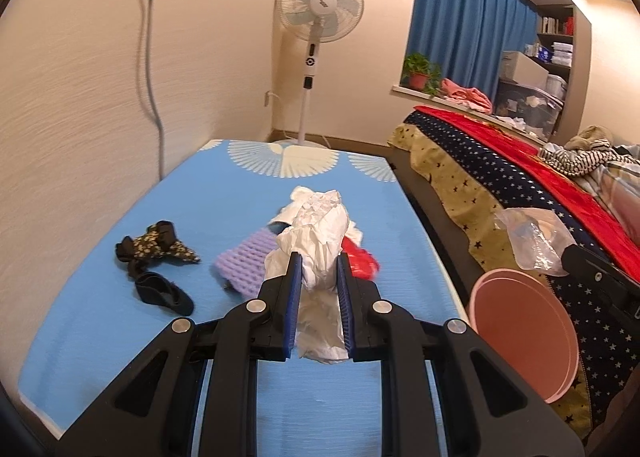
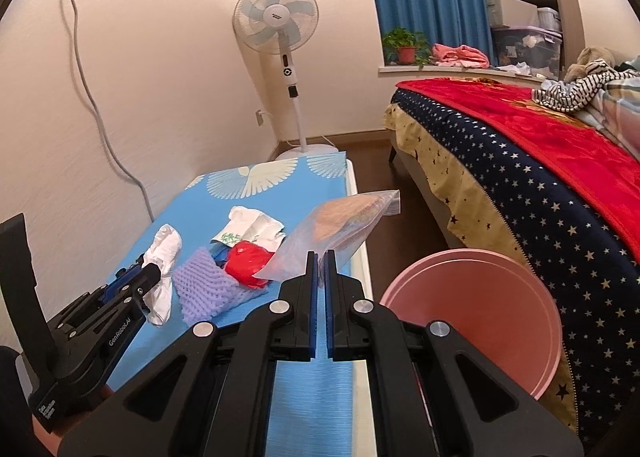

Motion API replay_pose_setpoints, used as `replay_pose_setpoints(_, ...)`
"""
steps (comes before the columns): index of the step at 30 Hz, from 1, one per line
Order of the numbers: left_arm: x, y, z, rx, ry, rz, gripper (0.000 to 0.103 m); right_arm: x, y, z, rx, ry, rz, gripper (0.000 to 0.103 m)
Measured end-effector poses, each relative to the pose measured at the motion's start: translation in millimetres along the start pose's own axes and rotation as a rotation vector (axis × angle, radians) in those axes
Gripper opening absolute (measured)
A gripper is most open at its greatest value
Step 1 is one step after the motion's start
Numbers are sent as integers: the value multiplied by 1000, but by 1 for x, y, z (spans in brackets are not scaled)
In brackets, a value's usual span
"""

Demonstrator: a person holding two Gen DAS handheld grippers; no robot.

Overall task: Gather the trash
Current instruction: 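Carry the white tissue and clear bag over the pink bin and open both tools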

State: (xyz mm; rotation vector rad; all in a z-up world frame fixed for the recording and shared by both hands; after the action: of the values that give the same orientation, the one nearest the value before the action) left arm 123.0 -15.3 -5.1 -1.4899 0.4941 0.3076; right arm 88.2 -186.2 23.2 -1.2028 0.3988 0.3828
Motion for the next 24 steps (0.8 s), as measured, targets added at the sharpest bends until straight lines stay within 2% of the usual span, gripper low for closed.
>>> replay_pose_setpoints(24,18,-5,-65,52,117,-4,18,-11,-15,-56,71,146,-49,3)
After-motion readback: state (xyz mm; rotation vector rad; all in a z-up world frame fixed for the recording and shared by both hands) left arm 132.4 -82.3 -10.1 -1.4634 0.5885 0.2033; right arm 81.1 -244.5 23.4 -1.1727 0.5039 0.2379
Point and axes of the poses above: each gripper's, at about its wrist camera, not at the fingertips, and x roughly the way its jaws point, z to its left, y to its underside, the point moved 6 cm from there along x, roughly the way its jaws point, and after that the axes turned 10 degrees about x, right-handed, at the moved point
